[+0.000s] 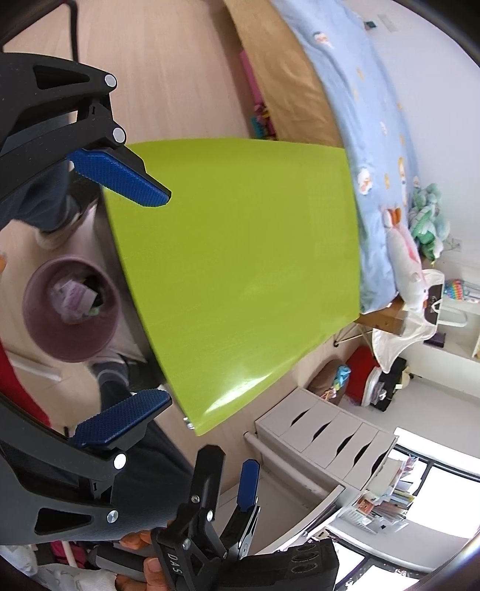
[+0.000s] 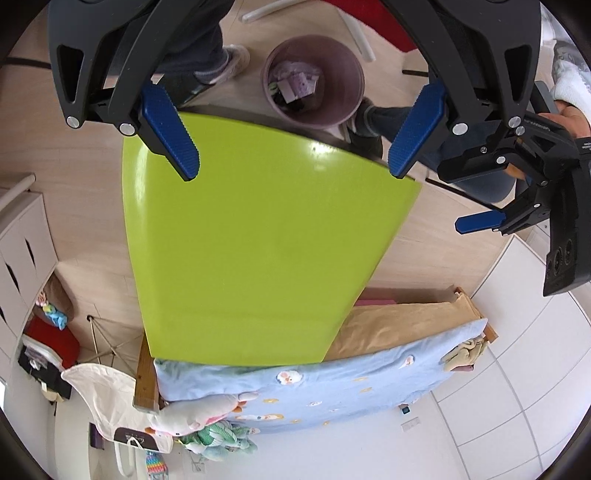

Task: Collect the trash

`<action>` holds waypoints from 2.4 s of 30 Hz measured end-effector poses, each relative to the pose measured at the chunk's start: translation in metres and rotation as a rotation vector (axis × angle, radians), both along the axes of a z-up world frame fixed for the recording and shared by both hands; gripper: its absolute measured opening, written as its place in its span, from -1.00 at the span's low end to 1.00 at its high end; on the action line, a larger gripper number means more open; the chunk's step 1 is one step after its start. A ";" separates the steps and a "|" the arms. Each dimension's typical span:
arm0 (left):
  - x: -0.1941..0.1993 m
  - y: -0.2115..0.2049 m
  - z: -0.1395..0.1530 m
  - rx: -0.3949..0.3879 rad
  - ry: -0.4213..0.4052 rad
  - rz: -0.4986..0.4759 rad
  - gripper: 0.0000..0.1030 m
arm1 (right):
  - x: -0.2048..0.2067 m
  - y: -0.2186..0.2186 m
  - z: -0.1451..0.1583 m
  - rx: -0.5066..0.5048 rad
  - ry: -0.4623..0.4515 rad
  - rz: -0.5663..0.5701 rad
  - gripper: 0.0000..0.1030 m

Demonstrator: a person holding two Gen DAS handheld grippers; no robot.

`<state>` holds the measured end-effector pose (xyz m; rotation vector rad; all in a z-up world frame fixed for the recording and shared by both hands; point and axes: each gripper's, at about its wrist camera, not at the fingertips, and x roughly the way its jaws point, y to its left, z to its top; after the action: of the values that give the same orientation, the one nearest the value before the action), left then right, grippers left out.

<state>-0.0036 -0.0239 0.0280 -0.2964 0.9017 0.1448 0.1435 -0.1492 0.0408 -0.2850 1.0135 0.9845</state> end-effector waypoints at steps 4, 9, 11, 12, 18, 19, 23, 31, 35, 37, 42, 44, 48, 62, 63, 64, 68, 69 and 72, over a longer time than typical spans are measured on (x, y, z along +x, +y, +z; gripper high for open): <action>0.013 0.008 0.006 0.010 -0.015 -0.006 0.85 | 0.009 0.013 0.006 0.009 -0.014 0.007 0.94; 0.025 0.023 0.006 -0.008 -0.017 0.006 0.86 | 0.017 0.023 0.010 0.009 -0.019 0.019 0.94; 0.026 0.029 0.006 -0.024 -0.025 0.014 0.87 | 0.020 0.025 0.010 0.007 -0.020 0.023 0.94; 0.027 0.031 0.005 -0.033 -0.027 0.015 0.87 | 0.022 0.025 0.010 0.008 -0.016 0.024 0.94; 0.032 0.034 0.003 -0.048 -0.013 0.011 0.88 | 0.028 0.024 0.006 0.006 -0.002 0.013 0.94; 0.032 0.034 0.003 -0.037 -0.010 0.015 0.88 | 0.029 0.025 0.005 0.005 -0.001 0.012 0.94; 0.035 0.034 0.001 -0.036 -0.005 0.027 0.88 | 0.031 0.027 0.003 0.002 0.005 0.016 0.94; 0.036 0.038 0.002 -0.035 -0.009 0.043 0.88 | 0.034 0.028 0.002 -0.001 0.008 0.013 0.94; 0.037 0.038 0.002 -0.036 -0.005 0.048 0.88 | 0.035 0.028 0.000 -0.005 0.010 0.011 0.94; 0.037 0.038 0.002 -0.036 -0.003 0.045 0.88 | 0.036 0.029 0.000 -0.006 0.012 0.010 0.94; 0.037 0.038 0.002 -0.037 0.001 0.043 0.88 | 0.036 0.028 0.000 -0.006 0.012 0.009 0.94; 0.037 0.037 0.002 -0.036 0.002 0.041 0.88 | 0.036 0.028 -0.001 -0.007 0.012 0.009 0.94; 0.037 0.037 0.001 -0.036 0.002 0.037 0.88 | 0.037 0.028 -0.001 -0.007 0.012 0.008 0.94; 0.037 0.035 0.002 -0.039 0.002 0.036 0.88 | 0.036 0.028 -0.001 -0.009 0.013 0.009 0.94; 0.037 0.035 0.002 -0.039 0.001 0.036 0.88 | 0.036 0.028 -0.001 -0.008 0.013 0.010 0.94; 0.037 0.035 0.002 -0.038 0.002 0.036 0.88 | 0.036 0.028 -0.001 -0.008 0.013 0.010 0.94; 0.037 0.035 0.002 -0.038 0.002 0.034 0.88 | 0.036 0.028 -0.001 -0.008 0.013 0.009 0.94; 0.037 0.035 0.002 -0.038 0.003 0.034 0.88 | 0.036 0.027 -0.001 -0.007 0.013 0.009 0.94; 0.037 0.035 0.002 -0.037 0.002 0.035 0.88 | 0.036 0.028 -0.001 -0.008 0.013 0.008 0.94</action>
<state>0.0337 0.0112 0.0299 -0.3468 0.9026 0.1607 0.1798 -0.1216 0.0394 -0.2900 1.0292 0.9913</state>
